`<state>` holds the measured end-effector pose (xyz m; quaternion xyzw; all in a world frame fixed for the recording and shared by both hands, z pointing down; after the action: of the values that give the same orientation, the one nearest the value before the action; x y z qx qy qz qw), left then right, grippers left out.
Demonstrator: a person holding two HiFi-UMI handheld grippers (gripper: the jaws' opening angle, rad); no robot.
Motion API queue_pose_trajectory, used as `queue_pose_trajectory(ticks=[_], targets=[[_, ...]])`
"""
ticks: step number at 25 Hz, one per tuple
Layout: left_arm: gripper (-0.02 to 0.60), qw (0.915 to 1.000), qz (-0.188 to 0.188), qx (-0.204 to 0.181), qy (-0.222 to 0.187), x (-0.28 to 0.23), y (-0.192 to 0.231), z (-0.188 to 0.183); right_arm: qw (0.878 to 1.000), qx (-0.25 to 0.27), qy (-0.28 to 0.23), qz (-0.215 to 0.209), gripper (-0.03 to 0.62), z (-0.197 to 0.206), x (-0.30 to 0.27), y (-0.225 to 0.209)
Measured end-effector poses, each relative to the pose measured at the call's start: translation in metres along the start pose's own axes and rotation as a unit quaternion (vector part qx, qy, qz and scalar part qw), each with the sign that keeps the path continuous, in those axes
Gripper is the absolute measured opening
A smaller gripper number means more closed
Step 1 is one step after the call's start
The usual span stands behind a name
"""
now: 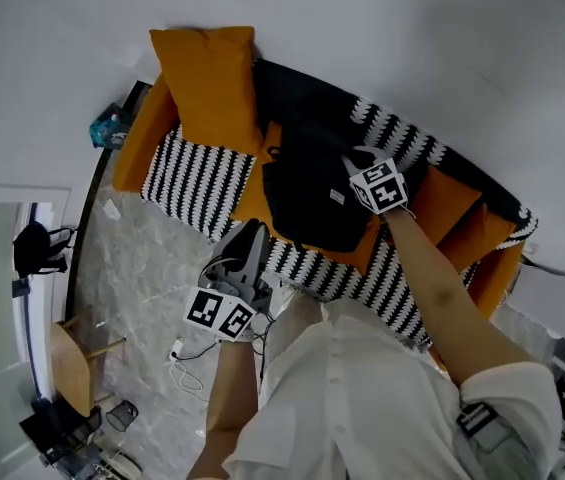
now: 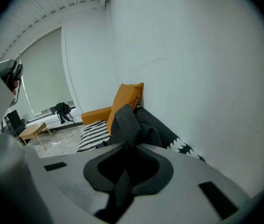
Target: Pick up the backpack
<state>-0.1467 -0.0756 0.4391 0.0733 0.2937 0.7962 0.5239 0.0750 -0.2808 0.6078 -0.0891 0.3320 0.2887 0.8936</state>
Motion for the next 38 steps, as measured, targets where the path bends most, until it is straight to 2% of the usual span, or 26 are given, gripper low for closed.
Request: queue_pose_trajectory(ticks=[8,16,21,28,35,38], targets=[[0.06,0.9996,0.027,-0.01,-0.007,0.022,0.007,-0.017,1.0,-0.005,-0.009,-0.011,0.037,-0.006,0.036,0.052],[0.06,0.9998,0.017,-0.001,0.004,0.052,0.025,-0.005,0.999,-0.027,-0.027,-0.039,0.035,-0.005,0.064,0.102],[0.06,0.9991,0.017,-0.003,0.038,0.05,0.037,0.013,0.998,-0.018,-0.024,-0.059,0.035,-0.001,0.08,0.123],[0.06,0.9929,0.011,-0.03,0.115,0.031,0.056,0.046,0.995,-0.005,-0.022,-0.094,0.034,0.01,0.096,0.153],[0.105,0.9817,0.009,-0.069,0.177,0.008,0.076,0.063,0.995,-0.004,-0.016,-0.099,0.034,0.013,0.101,0.167],[0.148,0.9715,0.013,-0.116,0.207,-0.004,0.079,0.068,0.995,-0.004,-0.013,-0.097,0.034,0.013,0.102,0.17]])
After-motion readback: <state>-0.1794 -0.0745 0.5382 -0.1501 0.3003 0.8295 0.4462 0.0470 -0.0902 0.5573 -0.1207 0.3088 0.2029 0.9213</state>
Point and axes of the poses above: the fingertips, and each gripper's own axes: x backward along the fingers, y to its left, z out of its underside, the point moved 8 cm from there along x, backward along the fingers, and after that the axes turned 11 degrees about x, right-handed, at the moved point
